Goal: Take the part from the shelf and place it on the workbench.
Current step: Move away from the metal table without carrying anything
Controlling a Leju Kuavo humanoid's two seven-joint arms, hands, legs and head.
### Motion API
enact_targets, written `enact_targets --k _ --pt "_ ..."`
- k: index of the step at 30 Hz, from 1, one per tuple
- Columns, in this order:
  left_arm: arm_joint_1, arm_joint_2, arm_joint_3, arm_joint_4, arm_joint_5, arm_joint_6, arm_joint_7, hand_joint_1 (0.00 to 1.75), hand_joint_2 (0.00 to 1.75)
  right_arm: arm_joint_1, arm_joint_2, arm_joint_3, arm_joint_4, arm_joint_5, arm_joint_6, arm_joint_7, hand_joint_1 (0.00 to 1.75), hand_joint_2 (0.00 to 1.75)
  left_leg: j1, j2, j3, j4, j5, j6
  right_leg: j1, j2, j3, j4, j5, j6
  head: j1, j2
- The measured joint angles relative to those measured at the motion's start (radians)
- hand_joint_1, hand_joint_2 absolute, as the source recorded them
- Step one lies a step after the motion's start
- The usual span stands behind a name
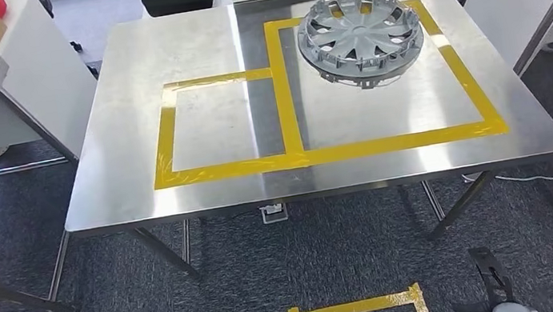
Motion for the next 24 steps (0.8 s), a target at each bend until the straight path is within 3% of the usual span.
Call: enact_targets --k 6,9,19,24 --pt "0.008 0.007 -0.002 -0.028 0.017 0.011 0.004 0.0 0.0 -0.026 0.015 -0.005 0.063 0.008 -0.011 -0.024 0.0 1.75 -0.003 0.0 -0.006 0.015 -0.003 0.018 -0.003 -0.002 0.027 -0.043 0.021 0.02 0.016 0.0" --pt "0.009 0.008 -0.002 -0.034 0.022 -0.003 -0.005 0.0 0.0 -0.031 0.018 -0.006 0.08 0.008 -0.019 -0.03 0.0 1.75 -0.004 0.002 -0.007 0.016 -0.004 0.022 -0.003 -0.002 0.031 -0.054 0.027 0.024 0.022 0.0" --pt "0.007 -0.007 -0.01 -0.021 0.032 -0.043 -0.118 0.0 0.0 -0.041 -0.011 -0.041 0.113 0.007 -0.008 -0.054 0.0 1.75 -0.009 0.005 -0.008 0.02 -0.008 0.031 -0.008 0.0 0.032 -0.059 0.03 0.026 0.026 0.0" --pt "0.004 -0.016 -0.013 -0.016 0.033 -0.026 -0.123 0.0 0.0 -0.047 -0.029 -0.06 0.126 0.016 0.012 -0.055 0.0 1.75 -0.011 0.005 -0.008 0.02 -0.009 0.032 -0.009 0.0 0.032 -0.059 0.029 0.026 0.026 0.0"
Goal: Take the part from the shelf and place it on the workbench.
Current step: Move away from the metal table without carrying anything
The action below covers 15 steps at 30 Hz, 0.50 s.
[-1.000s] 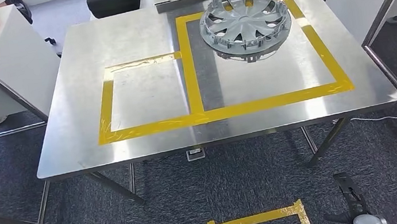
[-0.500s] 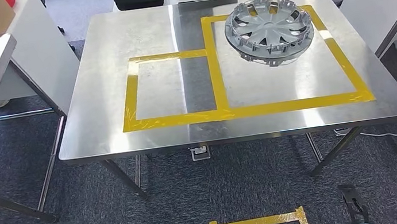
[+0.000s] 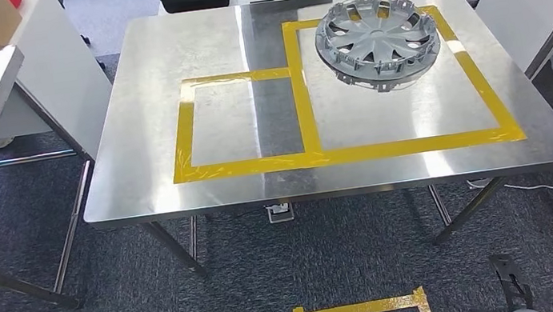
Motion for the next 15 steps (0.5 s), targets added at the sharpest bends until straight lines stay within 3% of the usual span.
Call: enact_targets --k 15 --pt "-0.002 -0.018 -0.002 0.004 0.016 0.001 -0.017 0.0 0.0 -0.011 -0.003 -0.033 0.038 0.002 0.04 -0.038 0.0 1.75 -0.001 0.0 0.0 0.0 0.0 0.0 0.0 0.0 0.0 0.0 0.0 0.0 0.0 0.0"
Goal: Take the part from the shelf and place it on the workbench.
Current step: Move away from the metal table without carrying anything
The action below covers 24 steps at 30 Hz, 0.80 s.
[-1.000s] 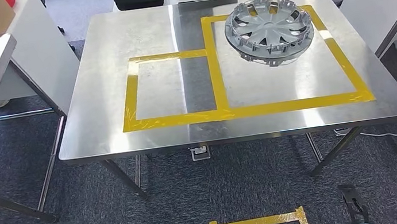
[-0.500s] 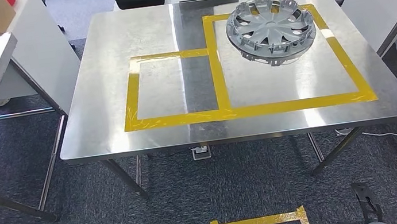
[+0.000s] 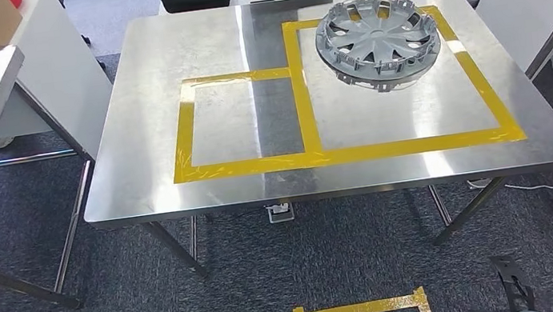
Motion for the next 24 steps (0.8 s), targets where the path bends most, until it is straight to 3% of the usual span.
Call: enact_targets --k 5,11,15,17,18,20,22,23,24 --pt "0.0 -0.004 0.0 0.0 0.007 0.0 -0.001 0.0 0.0 -0.002 0.0 -0.004 0.008 0.002 0.016 -0.008 0.0 1.75 0.0 0.0 0.0 0.001 -0.001 0.001 0.0 0.0 0.0 -0.001 0.0 0.0 0.0 0.0" --pt "-0.005 -0.004 -0.001 0.001 0.018 0.001 -0.002 0.0 0.0 -0.008 0.003 -0.004 0.02 0.004 0.031 -0.027 0.0 1.75 -0.004 0.0 -0.012 0.023 -0.011 0.022 -0.005 -0.001 0.0 -0.002 0.002 0.006 -0.002 0.0" --pt "-0.007 -0.003 -0.001 0.001 0.021 0.0 -0.002 0.0 0.0 -0.012 0.003 -0.004 0.024 0.003 0.039 -0.035 0.0 1.75 -0.011 0.0 -0.033 0.06 -0.026 0.045 -0.011 -0.001 0.002 -0.009 0.006 0.029 -0.003 0.0" --pt "-0.008 -0.001 -0.001 0.002 0.022 0.0 -0.002 0.0 0.0 -0.013 0.003 -0.004 0.026 0.003 0.04 -0.036 0.0 1.75 -0.015 0.0 -0.037 0.06 -0.024 0.063 -0.015 -0.002 0.014 -0.03 0.014 0.044 -0.002 0.0" --pt "-0.009 -0.001 -0.001 0.002 0.022 0.0 -0.002 0.0 0.0 -0.014 0.002 -0.004 0.027 0.003 0.04 -0.036 0.0 1.75 -0.016 0.0 -0.033 0.051 -0.018 0.074 -0.016 -0.003 0.015 -0.031 0.008 0.045 0.003 0.0" --pt "-0.011 -0.002 -0.002 0.002 0.022 0.0 -0.002 0.0 0.0 -0.015 -0.002 -0.004 0.028 0.003 0.041 -0.037 0.0 1.75 -0.022 0.003 -0.024 0.032 -0.006 0.093 -0.009 -0.006 -0.017 0.042 -0.039 0.031 0.022 0.0" --pt "-0.012 -0.005 -0.002 0.004 0.022 0.0 -0.002 0.0 0.0 -0.014 -0.007 -0.004 0.029 0.003 0.042 -0.037 0.0 1.75 -0.037 0.005 -0.022 0.03 -0.004 0.101 0.014 -0.005 -0.09 0.197 -0.106 0.013 0.043 0.0" --pt "-0.011 -0.007 -0.002 0.005 0.022 0.0 -0.002 0.0 0.0 -0.012 -0.009 -0.004 0.03 0.003 0.042 -0.037 0.0 1.75 -0.045 0.005 -0.02 0.03 -0.005 0.104 0.025 -0.005 -0.118 0.254 -0.121 0.005 0.05 0.0" --pt "-0.011 -0.009 -0.002 0.006 0.022 0.0 -0.002 0.0 0.0 -0.011 -0.01 -0.004 0.032 0.003 0.041 -0.037 0.0 1.75 -0.052 0.003 -0.018 0.03 -0.006 0.106 0.036 -0.004 -0.133 0.281 -0.118 -0.004 0.056 0.0"
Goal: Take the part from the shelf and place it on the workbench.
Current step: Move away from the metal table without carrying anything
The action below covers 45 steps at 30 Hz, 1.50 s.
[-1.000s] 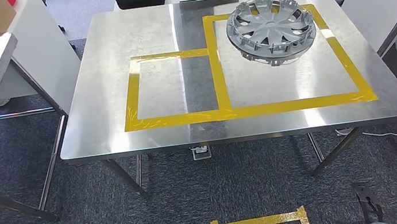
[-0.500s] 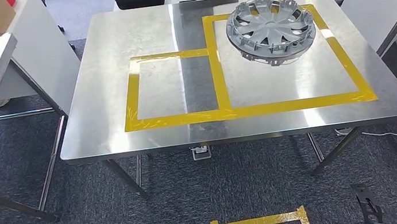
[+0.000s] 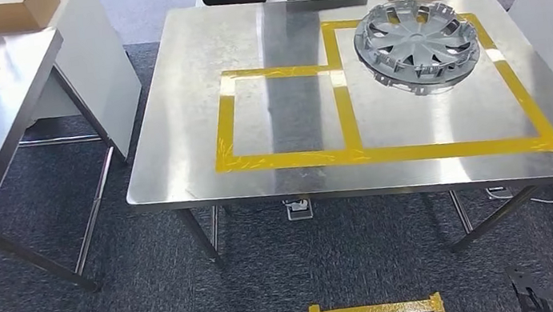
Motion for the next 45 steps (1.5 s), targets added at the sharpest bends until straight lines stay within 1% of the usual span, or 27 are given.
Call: enact_targets --k 1,2,4,6,9,11,13,14,15,16,17,19,20,21,23,24,26,27,29,30,31,37,38,41,42,43,45 --pt "0.0 -0.002 0.0 0.0 0.0 -0.001 0.0 0.0 0.0 0.0 0.0 0.0 0.001 0.0 0.0 0.0 0.0 1.75 -0.006 -0.003 0.003 0.001 -0.002 0.002 0.009 0.001 0.006 -0.018 0.026 -0.01 0.003 0.0" --pt "0.0 -0.004 0.0 0.001 0.0 -0.001 0.0 0.0 0.0 0.0 -0.001 0.0 0.003 0.0 0.0 0.0 0.0 1.75 -0.01 -0.008 0.007 0.001 -0.005 0.003 0.017 0.001 0.027 -0.071 0.065 -0.021 0.006 0.0" --pt "-0.001 -0.007 0.0 0.001 0.001 -0.003 0.0 0.0 0.0 -0.001 -0.004 0.0 0.004 0.0 0.0 0.0 0.0 1.75 -0.018 -0.017 0.009 0.004 -0.01 -0.001 0.029 0.006 0.077 -0.181 0.115 -0.042 0.01 0.0" --pt "-0.001 -0.009 0.0 0.002 0.004 -0.005 0.0 0.0 0.0 -0.002 -0.006 0.0 0.005 0.0 0.001 0.0 0.0 1.75 -0.021 -0.023 0.005 0.007 -0.011 -0.01 0.036 0.01 0.095 -0.221 0.116 -0.057 0.012 0.0" --pt "0.0 -0.009 -0.001 0.004 0.007 -0.005 0.0 0.0 0.0 -0.005 -0.007 0.0 0.006 0.0 0.004 0.0 0.0 1.75 -0.017 -0.018 0.0 0.014 -0.019 -0.022 0.041 0.006 0.092 -0.227 0.114 -0.079 0.007 0.0" --pt "-0.001 -0.009 -0.002 0.004 0.008 -0.005 0.0 0.0 0.0 -0.006 -0.007 0.0 0.006 0.0 0.006 -0.001 0.0 1.75 -0.02 -0.003 -0.026 0.078 -0.072 -0.021 0.044 0.0 0.087 -0.232 0.12 -0.095 -0.009 0.0" --pt "-0.002 -0.009 -0.002 0.005 0.008 -0.003 0.0 0.0 0.0 -0.006 -0.004 0.0 0.007 0.0 0.008 -0.001 0.0 1.75 -0.027 0.004 -0.082 0.208 -0.149 -0.013 0.052 -0.004 0.078 -0.232 0.126 -0.107 -0.029 0.0" --pt "-0.002 -0.009 -0.003 0.006 0.008 -0.002 0.0 0.0 0.0 -0.005 -0.002 0.0 0.008 0.0 0.009 -0.001 0.0 1.75 -0.031 0.004 -0.106 0.265 -0.172 -0.01 0.057 -0.005 0.072 -0.231 0.129 -0.111 -0.036 0.0" --pt "-0.001 -0.008 -0.003 0.007 0.008 -0.001 0.0 0.0 0.0 -0.005 0.001 0.0 0.009 0.0 0.01 -0.002 0.0 1.75 -0.035 0.004 -0.115 0.293 -0.175 -0.005 0.062 -0.006 0.066 -0.23 0.133 -0.114 -0.039 0.0" --pt "-0.001 -0.008 -0.004 0.008 0.008 0.0 0.001 0.0 0.0 -0.005 0.003 0.0 0.01 -0.001 0.011 -0.002 0.0 1.75 -0.038 0.004 -0.106 0.284 -0.159 0.001 0.066 -0.006 0.06 -0.229 0.136 -0.115 -0.041 0.0" --pt "-0.002 -0.008 -0.004 0.008 0.008 0.0 0.001 0.0 0.0 -0.005 0.004 0.0 0.011 -0.001 0.011 -0.002 0.0 1.75 -0.042 0.004 -0.077 0.239 -0.127 0.007 0.069 -0.006 0.056 -0.227 0.139 -0.115 -0.042 0.0" --pt "-0.004 -0.005 -0.005 0.008 0.009 0.001 0.001 0.0 0.0 -0.005 0.006 0.0 0.012 -0.002 0.012 -0.002 0.0 1.75 -0.049 0.006 -0.001 0.113 -0.074 0.022 0.073 -0.005 0.049 -0.222 0.143 -0.112 -0.044 0.0" --pt "-0.006 -0.004 -0.005 0.008 0.009 0.002 0.001 0.0 0.0 -0.005 0.006 0.0 0.012 -0.002 0.012 -0.001 0.0 1.75 -0.052 0.007 0.024 0.067 -0.062 0.027 0.074 -0.005 0.046 -0.22 0.145 -0.107 -0.045 0.0" --pt "-0.007 -0.003 -0.005 0.009 0.009 0.002 0.001 0.0 0.0 -0.005 0.006 0.0 0.012 -0.003 0.012 -0.002 0.0 1.75 -0.054 0.008 0.035 0.043 -0.06 0.031 0.076 -0.005 0.044 -0.218 0.149 -0.101 -0.046 0.0" --pt "-0.009 -0.003 -0.005 0.009 0.01 0.004 0.002 0.0 0.0 -0.005 0.006 0.0 0.013 -0.004 0.012 -0.002 0.0 1.75 -0.057 0.008 0.029 0.033 -0.06 0.037 0.075 -0.005 0.042 -0.22 0.153 -0.09 -0.044 0.0" --pt "-0.008 -0.003 -0.005 0.009 0.01 0.004 0.002 0.0 0.0 -0.005 0.006 0.0 0.013 -0.004 0.012 -0.002 0.0 1.75 -0.057 0.007 0.026 0.031 -0.058 0.039 0.074 -0.005 0.042 -0.222 0.146 -0.092 -0.042 0.0" --pt "-0.008 -0.003 -0.005 0.01 0.01 0.005 0.002 0.0 0.0 -0.005 0.003 0.0 0.013 -0.004 0.011 -0.002 0.0 1.75 -0.057 0.006 0.024 0.028 -0.054 0.04 0.073 -0.005 0.042 -0.225 0.126 -0.109 -0.036 0.0" --pt "-0.007 -0.003 -0.005 0.01 0.01 0.005 0.002 0.0 0.0 -0.005 0.002 0.0 0.013 -0.004 0.011 -0.001 0.0 1.75 -0.058 0.005 0.024 0.028 -0.051 0.042 0.073 -0.005 0.042 -0.226 0.126 -0.125 -0.031 0.0" --pt "-0.005 -0.003 -0.006 0.011 0.011 0.004 0.002 0.0 0.0 -0.004 0.0 0.001 0.014 -0.004 0.01 -0.001 0.0 1.75 -0.062 0.006 0.023 0.028 -0.048 0.047 0.073 -0.003 0.042 -0.228 0.155 -0.151 -0.022 0.0" --pt "-0.005 -0.003 -0.006 0.012 0.012 0.004 0.002 0.0 0.0 -0.004 0.0 0.001 0.014 -0.004 0.01 -0.001 0.0 1.75 -0.064 0.006 0.023 0.028 -0.047 0.049 0.072 -0.003 0.042 -0.23 0.168 -0.157 -0.019 0.0" --pt "-0.004 -0.003 -0.006 0.012 0.013 0.004 0.002 0.0 0.0 -0.004 0.0 0.001 0.014 -0.004 0.009 0.0 0.0 1.75 -0.065 0.006 0.023 0.029 -0.046 0.05 0.072 -0.002 0.042 -0.231 0.177 -0.157 -0.017 0.0" --pt "-0.002 -0.004 -0.006 0.015 0.013 0.004 0.002 0.0 0.0 -0.004 0.003 0.002 0.014 -0.004 0.009 0.001 0.0 1.75 -0.067 0.005 0.021 0.03 -0.049 0.054 0.07 -0.002 0.043 -0.232 0.173 -0.141 -0.013 0.0" --pt "-0.001 -0.004 -0.006 0.015 0.013 0.004 0.002 0.0 0.0 -0.004 0.003 0.002 0.015 -0.004 0.009 0.001 0.0 1.75 -0.07 0.005 0.021 0.032 -0.051 0.055 0.069 -0.002 0.045 -0.235 0.174 -0.133 -0.013 0.0" --pt "-0.001 -0.002 -0.007 0.016 0.013 0.004 0.001 0.0 0.0 -0.004 0.004 0.002 0.015 -0.004 0.009 0.001 0.0 1.75 -0.071 0.005 0.029 0.02 -0.042 0.073 0.063 -0.003 0.049 -0.249 0.172 -0.086 -0.017 0.0" --pt "-0.001 -0.002 -0.007 0.017 0.014 0.004 0.001 0.0 0.0 -0.004 0.004 0.003 0.015 -0.004 0.009 0.001 0.0 1.75 -0.068 0.006 0.034 0.009 -0.035 0.08 0.062 -0.001 0.043 -0.235 0.157 -0.075 -0.017 0.0" --pt "-0.001 -0.002 -0.007 0.017 0.014 0.004 0.001 0.0 0.0 -0.003 0.003 0.003 0.015 -0.004 0.009 0.001 0.0 1.75 -0.065 0.007 0.038 0.0 -0.028 0.085 0.062 0.001 0.028 -0.198 0.131 -0.073 -0.014 0.0" --pt "0.0 -0.002 -0.007 0.018 0.014 0.004 0.0 0.0 0.0 -0.001 0.004 0.003 0.016 -0.004 0.009 0.001 0.0 1.75 -0.066 0.007 0.04 -0.005 -0.025 0.087 0.061 0.002 -0.024 -0.069 0.066 -0.074 -0.008 0.0"
